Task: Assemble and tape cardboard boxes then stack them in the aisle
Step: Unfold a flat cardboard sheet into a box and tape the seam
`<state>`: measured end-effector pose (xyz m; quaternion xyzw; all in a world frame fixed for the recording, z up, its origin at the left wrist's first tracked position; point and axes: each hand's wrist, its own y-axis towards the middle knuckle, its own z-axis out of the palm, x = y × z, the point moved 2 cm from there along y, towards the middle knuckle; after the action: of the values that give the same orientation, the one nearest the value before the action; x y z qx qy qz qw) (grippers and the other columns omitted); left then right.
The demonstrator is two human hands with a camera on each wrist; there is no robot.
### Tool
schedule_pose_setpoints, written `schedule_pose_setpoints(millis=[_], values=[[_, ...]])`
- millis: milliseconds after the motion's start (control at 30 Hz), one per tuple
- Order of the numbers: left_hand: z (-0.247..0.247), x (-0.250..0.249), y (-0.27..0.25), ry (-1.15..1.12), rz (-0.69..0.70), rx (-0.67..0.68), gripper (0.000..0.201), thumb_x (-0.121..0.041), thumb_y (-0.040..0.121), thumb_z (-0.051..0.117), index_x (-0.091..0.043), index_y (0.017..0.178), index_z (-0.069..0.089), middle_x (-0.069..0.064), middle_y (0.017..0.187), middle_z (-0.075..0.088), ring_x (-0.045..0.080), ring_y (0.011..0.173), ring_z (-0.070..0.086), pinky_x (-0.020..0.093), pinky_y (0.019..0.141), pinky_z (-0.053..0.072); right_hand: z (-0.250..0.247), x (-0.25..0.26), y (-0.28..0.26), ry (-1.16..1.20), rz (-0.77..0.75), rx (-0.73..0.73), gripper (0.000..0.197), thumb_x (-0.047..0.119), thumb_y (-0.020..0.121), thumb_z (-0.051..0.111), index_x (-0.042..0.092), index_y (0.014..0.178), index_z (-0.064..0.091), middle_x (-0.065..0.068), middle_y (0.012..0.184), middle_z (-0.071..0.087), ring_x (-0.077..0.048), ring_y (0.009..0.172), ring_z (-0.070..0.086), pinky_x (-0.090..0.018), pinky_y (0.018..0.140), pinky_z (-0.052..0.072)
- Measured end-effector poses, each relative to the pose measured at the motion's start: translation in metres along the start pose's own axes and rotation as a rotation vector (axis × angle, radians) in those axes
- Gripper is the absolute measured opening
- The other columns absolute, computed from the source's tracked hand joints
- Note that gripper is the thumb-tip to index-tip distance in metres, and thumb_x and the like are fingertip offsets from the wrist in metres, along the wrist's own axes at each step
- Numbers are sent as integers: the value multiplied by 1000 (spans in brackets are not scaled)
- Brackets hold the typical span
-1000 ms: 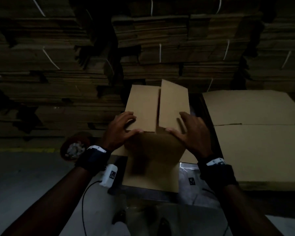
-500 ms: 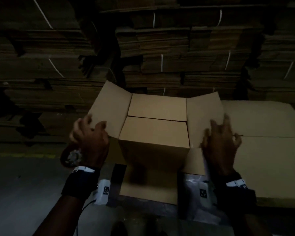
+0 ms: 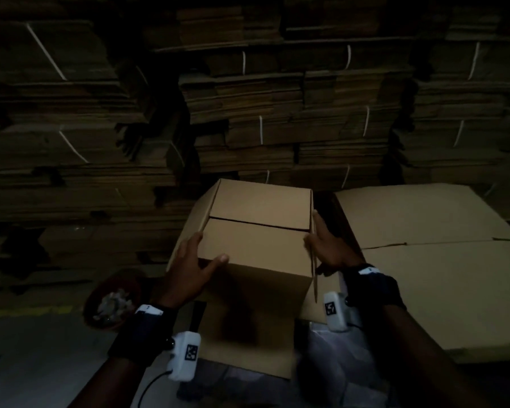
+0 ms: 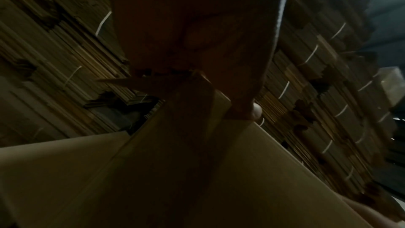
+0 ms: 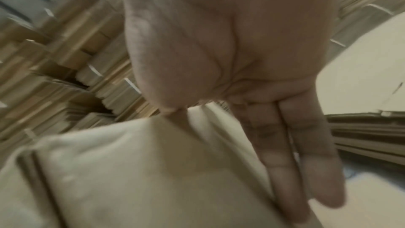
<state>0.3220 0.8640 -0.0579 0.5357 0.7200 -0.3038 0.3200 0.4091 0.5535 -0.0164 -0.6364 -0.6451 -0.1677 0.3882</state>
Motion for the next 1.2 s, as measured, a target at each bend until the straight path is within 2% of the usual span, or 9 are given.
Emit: schedule_pose_setpoints(millis=[133,267,367,467,567,700,900,1067,1200], values=[[-14,15,26,86,-7,-5,110,-83,69,65,-32,157,23,2,168,9,27,154,7,54,122,17,11,-9,-16,-26,-25,-7,74,51,102,48,56,155,-4,-10,137,60,-26,76,73,-38,58,62],[-23,9,42,211,-71,-168,84,-74,77,67,-36,147,39,8,159,18,35,146,16,62,113,23,10,-17,-28,-141,-62,-78,80,79,90,42,48,157,12,-7,143,58,-31,118,64,-40,99,50],[-22,0,61,177,-27,-199,70,-66,86,64,-23,140,52,18,134,54,38,124,51,53,102,43,13,-22,-34,-239,-130,-105,76,72,91,48,42,157,24,6,95,64,-24,97,65,-30,73,45],[-18,-22,81,64,103,-233,36,-22,96,67,-1,126,64,23,119,67,38,112,63,40,93,47,15,-15,-40,-392,-240,-144,59,40,97,61,29,152,42,-2,118,61,-23,110,60,-27,84,40],[-19,-41,96,163,214,-258,24,-10,96,65,3,115,70,25,112,71,40,105,66,39,88,48,19,1,-50,-537,-357,-152,34,30,100,58,20,132,63,-8,116,62,-25,106,61,-30,83,45],[-9,-64,92,456,328,-16,35,-36,97,61,-14,124,67,21,120,67,37,114,62,39,93,45,24,17,-56,-607,-459,-136,24,29,100,59,24,117,74,-5,109,61,-28,106,56,-38,87,38],[5,-78,76,935,473,374,49,-65,99,33,-53,147,33,13,168,-1,39,152,-6,65,116,4,21,27,-49,-629,-449,64,27,42,94,66,44,121,68,9,115,45,-18,117,39,-48,98,36],[27,-79,65,1111,661,566,55,-73,95,20,-61,149,20,5,168,-1,36,152,-6,72,114,5,14,33,-40,-669,-421,248,50,44,96,63,59,141,44,1,157,27,-26,145,17,-55,113,23],[27,-87,66,1113,725,538,44,-65,100,26,-58,143,32,8,162,15,36,146,10,72,107,19,12,38,-35,-705,-389,327,58,44,95,64,63,143,37,0,164,15,-29,151,8,-59,116,19]])
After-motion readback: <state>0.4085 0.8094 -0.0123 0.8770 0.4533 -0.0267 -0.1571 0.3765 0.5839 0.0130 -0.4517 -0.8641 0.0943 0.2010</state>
